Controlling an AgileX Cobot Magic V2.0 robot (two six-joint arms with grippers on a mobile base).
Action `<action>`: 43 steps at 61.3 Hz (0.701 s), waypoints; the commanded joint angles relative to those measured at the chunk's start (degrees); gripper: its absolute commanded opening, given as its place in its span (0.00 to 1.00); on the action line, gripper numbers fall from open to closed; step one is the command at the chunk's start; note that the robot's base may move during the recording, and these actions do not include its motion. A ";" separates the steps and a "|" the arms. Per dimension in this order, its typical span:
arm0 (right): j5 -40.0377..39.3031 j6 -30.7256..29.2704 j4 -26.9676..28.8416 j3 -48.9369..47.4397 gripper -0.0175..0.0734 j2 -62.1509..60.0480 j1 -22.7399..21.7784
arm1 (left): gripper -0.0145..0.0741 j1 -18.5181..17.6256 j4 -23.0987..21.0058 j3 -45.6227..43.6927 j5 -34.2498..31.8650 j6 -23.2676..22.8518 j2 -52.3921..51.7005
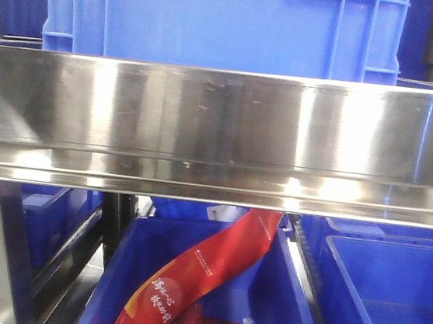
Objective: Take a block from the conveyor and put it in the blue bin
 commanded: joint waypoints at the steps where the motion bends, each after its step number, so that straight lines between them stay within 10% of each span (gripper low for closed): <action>1: -1.35 -0.60 -0.56 0.08 0.01 -0.25 -0.24 | 0.04 0.32 -0.63 0.03 -0.69 -0.13 -0.37; 38: -1.35 -0.60 -0.56 0.08 0.01 -0.25 -0.24 | 0.04 0.32 0.03 0.54 -0.59 -0.13 -1.18; 43: -1.35 -0.60 -0.56 0.08 0.01 -0.25 -0.24 | 0.04 1.28 5.73 2.47 -2.69 -0.13 -4.52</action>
